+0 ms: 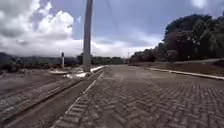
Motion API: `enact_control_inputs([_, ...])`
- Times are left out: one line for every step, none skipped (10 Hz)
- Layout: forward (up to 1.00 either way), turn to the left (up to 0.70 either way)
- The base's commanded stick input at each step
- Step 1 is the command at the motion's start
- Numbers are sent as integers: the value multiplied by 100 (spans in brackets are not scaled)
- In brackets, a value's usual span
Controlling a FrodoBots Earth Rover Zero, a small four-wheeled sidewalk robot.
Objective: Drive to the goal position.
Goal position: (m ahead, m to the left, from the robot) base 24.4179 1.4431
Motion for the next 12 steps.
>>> enact_control_inputs([100, 0])
enact_control_inputs([100, 0])
enact_control_inputs([100, 0])
enact_control_inputs([100, 0])
enact_control_inputs([100, 0])
enact_control_inputs([100, 0])
enact_control_inputs([100, 0])
enact_control_inputs([100, 0])
enact_control_inputs([100, 0])
enact_control_inputs([100, 0])
enact_control_inputs([100, 0])
enact_control_inputs([100, 0])
